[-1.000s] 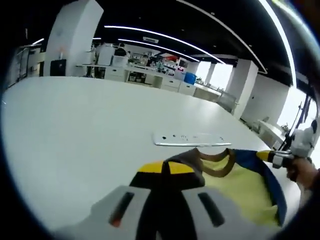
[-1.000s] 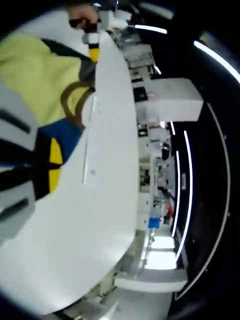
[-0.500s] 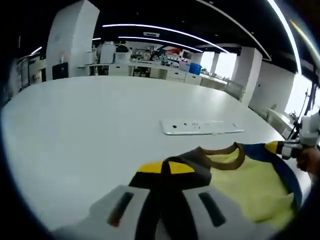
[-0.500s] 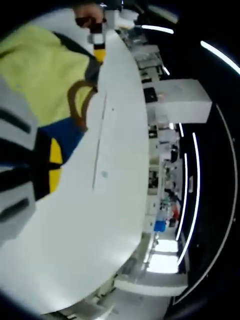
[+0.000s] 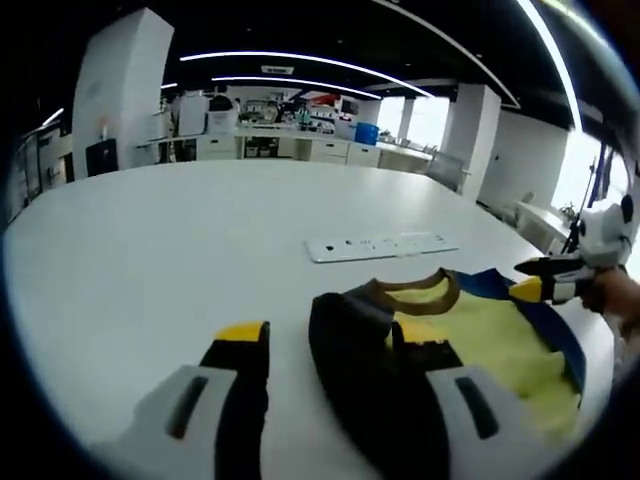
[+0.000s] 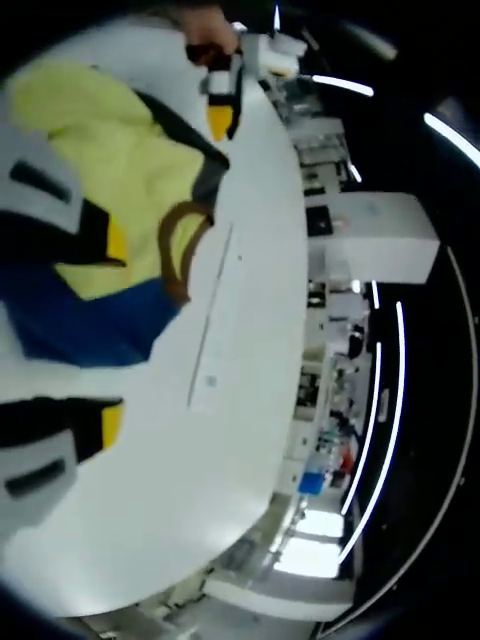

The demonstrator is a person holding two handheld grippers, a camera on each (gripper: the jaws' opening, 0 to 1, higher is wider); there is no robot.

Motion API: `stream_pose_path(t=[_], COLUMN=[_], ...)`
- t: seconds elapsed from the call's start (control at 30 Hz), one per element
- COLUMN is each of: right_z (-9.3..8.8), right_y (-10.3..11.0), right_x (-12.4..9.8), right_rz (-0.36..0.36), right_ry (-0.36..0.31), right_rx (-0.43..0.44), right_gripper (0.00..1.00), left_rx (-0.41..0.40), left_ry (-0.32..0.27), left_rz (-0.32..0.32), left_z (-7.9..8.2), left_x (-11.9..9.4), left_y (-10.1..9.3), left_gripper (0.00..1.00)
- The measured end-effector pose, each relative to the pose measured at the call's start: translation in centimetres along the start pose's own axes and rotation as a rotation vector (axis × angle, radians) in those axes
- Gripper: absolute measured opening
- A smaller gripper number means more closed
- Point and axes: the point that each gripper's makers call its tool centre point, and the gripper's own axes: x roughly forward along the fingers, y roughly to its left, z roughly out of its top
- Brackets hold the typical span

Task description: Fold the garment on the visible template until the final outline fits inside the template.

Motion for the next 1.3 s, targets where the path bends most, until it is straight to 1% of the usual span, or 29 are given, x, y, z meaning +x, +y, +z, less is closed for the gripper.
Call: stream_pose_path(t=[0.03,0.07,0.1,0.23,0.27,0.33,0.47,0.57,0.67,0.7,0.73,0.83,0.93,0.97,1.07,1.13,1.2,1.27,1.3], right_z=[0.2,0.3,0.3,0.4,0.5,0.4,-0.1,0.0,0.1,-0.1,-0.2,-1.1,-1.9,-2.1,-2.5,-3.1,-3.8,-4.4,-4.6], right_y=[0.7,0.9,1.3,2.7,3.0,4.1,5.5,6.3,6.9,7.5,7.6,8.0,9.0,9.5,10.1,10.5,10.7,10.9,11.0], right_x=[-0.5,-0.7,-1.2,-2.6,-2.8,-3.6,-5.2,-6.4,-7.1,-7.7,-7.8,-8.5,-9.6,-10.1,-10.7,-11.3,-11.8,-12.1,-12.2], right_rz=[0.031,0.044,0.056,0.087,0.101,0.134,0.16,0.164,0.166,0.166,0.165,0.142,0.147,0.154,0.152,0.143,0.118,0.113,0.11], right_ry=[-0.02,-0.029,-0.029,-0.026,-0.031,-0.039,-0.028,-0.033,-0.037,-0.036,-0.036,-0.015,-0.014,-0.015,-0.014,-0.009,-0.003,0.006,0.007], right_rx=[0.035,0.046,0.046,0.027,0.028,0.032,0.027,0.025,0.028,0.023,0.022,0.021,0.042,0.046,0.047,0.055,0.078,0.083,0.089], right_gripper=[0.57,0.6,0.62,0.71,0.73,0.77,0.81,0.84,0.86,0.86,0.86,0.87,0.87,0.86,0.86,0.84,0.84,0.83,0.81], left_rx=[-0.009,-0.026,-0.034,-0.008,-0.002,0.014,0.064,0.066,0.087,0.091,0.092,0.102,0.122,0.128,0.13,0.128,0.143,0.153,0.153], left_ry=[-0.008,-0.008,-0.007,-0.007,0.0,0.007,0.011,0.0,-0.009,-0.007,-0.006,-0.001,0.009,0.01,0.007,0.007,0.012,0.019,0.021], left_rz=[-0.011,-0.025,-0.039,-0.06,-0.069,-0.08,-0.1,-0.115,-0.132,-0.139,-0.142,-0.153,-0.169,-0.171,-0.178,-0.181,-0.185,-0.188,-0.191], left_z=[0.1,0.0,-0.2,-0.9,-1.3,-1.5,-2.0,-2.0,-2.1,-2.3,-2.3,-2.8,-3.4,-3.5,-3.9,-4.2,-4.9,-5.3,-5.6], left_x=[-0.1,-0.3,-1.1,-2.7,-3.2,-3.7,-5.3,-6.0,-7.0,-7.6,-7.7,-8.9,-10.1,-10.3,-11.6,-11.9,-12.6,-12.9,-13.4], left_y=[0.1,0.0,-0.6,-1.2,-1.4,-1.3,-2.2,-2.2,-2.8,-3.3,-3.3,-4.0,-4.8,-4.9,-5.4,-5.4,-5.9,-6.1,-6.4], left_gripper=[0.53,0.55,0.58,0.63,0.64,0.67,0.73,0.76,0.79,0.79,0.79,0.79,0.8,0.8,0.8,0.79,0.77,0.75,0.74])
